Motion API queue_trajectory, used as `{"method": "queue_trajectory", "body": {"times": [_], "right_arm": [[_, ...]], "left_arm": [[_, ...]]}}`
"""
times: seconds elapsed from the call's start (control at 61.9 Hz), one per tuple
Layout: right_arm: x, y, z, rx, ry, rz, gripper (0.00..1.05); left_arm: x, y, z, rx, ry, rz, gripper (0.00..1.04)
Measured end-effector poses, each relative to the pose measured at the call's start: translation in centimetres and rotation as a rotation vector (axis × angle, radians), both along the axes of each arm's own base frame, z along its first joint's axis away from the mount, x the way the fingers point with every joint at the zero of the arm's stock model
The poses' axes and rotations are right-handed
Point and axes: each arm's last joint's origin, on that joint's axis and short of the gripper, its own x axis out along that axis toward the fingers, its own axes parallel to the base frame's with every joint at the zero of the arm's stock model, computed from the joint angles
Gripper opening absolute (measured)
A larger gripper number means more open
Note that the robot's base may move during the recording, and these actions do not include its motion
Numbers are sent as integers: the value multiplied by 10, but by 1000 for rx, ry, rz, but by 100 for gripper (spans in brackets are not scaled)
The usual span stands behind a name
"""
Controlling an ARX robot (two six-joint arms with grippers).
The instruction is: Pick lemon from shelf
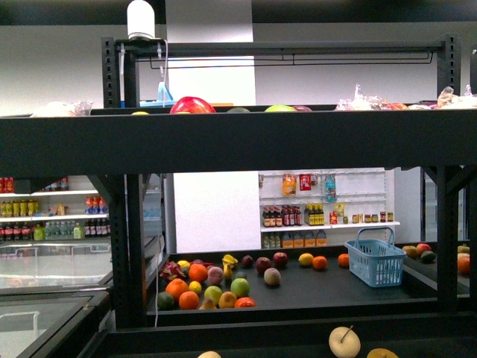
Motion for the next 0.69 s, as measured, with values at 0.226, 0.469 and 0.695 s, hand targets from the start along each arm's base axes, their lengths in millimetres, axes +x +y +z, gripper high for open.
{"method": "queue_trajectory", "body": {"times": [0.226,0.469,0.695], "right_arm": [[0,0,0,0,0,0,97],[0,0,0,0,0,0,97],[0,0,0,0,0,0,97]], "left_arm": [[0,0,0,0,1,0,11],[0,0,0,0,1,0,59],[0,0,0,2,1,0,98]]}}
